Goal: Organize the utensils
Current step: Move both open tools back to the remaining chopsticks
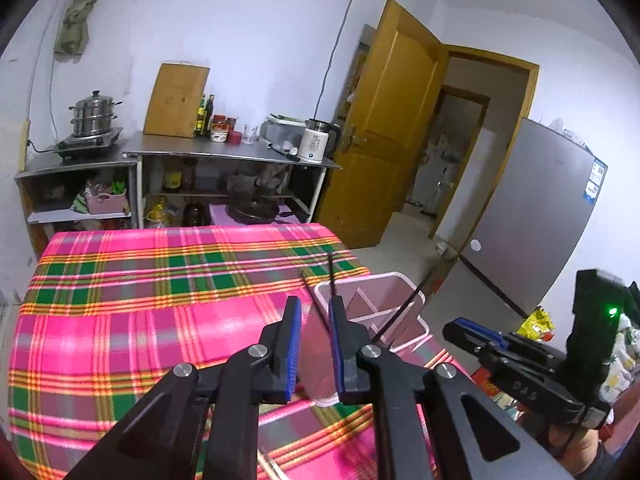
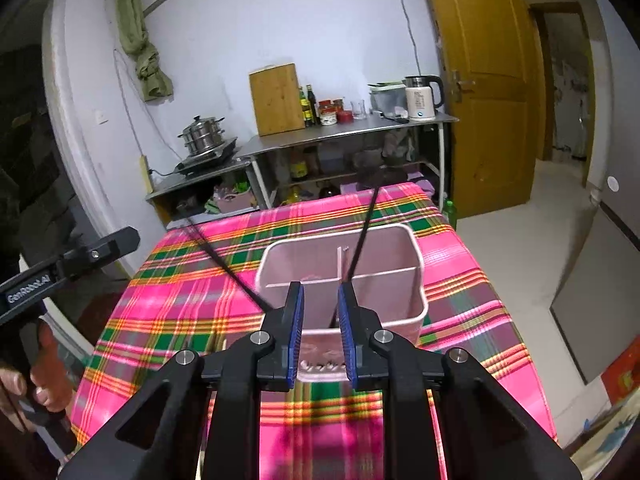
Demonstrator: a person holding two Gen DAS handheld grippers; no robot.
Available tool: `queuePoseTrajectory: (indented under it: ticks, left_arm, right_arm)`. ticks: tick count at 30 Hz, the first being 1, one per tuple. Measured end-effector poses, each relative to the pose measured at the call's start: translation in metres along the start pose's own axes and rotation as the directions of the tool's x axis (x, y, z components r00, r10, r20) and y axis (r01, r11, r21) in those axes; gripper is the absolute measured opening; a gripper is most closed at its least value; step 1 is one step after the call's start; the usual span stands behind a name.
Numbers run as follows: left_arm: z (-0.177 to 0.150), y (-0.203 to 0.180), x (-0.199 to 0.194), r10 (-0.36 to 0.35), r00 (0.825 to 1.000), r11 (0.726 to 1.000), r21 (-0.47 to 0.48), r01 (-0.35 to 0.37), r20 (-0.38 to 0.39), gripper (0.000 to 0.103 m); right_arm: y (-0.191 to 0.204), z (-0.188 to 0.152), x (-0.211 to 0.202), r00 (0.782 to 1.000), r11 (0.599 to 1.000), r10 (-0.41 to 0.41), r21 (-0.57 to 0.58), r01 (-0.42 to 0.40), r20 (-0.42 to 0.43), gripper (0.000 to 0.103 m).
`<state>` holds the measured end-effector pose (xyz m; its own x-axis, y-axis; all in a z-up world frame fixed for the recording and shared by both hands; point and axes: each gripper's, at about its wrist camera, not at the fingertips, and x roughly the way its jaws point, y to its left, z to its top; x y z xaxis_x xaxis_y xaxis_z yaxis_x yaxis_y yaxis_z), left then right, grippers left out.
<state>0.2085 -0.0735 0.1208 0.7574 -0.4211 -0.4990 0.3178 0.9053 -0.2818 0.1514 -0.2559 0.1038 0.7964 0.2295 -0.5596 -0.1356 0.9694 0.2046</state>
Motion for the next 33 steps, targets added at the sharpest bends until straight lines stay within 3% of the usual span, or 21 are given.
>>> queuePoseTrajectory:
  ticks: [15, 17, 33]
  left_arm:
    - [-0.066, 0.016, -0.039, 0.100, 0.994, 0.995, 0.029, -0.099, -0.033, 0.017]
    - [-0.075, 0.021, -0.042, 0.109, 0.993, 0.994, 0.021, -0.109, -0.044, 0.021]
    - [-0.130, 0.073, -0.037, 0.164, 0.974, 0.978, -0.105, -0.181, -0.158, 0.022]
  right_arm:
    - [0.045, -0.046, -0.012, 0.997, 0.994, 0.055, -0.092, -0.060, -0.055, 0.018]
    - [0.049, -0.050, -0.010, 0.996, 0.993, 0.059, -0.098, -0.065, -0.065, 0.018]
    - [0.072, -0.081, 0.012, 0.983, 0.984, 0.100, -0.130, -0.120, -0.154, 0.018]
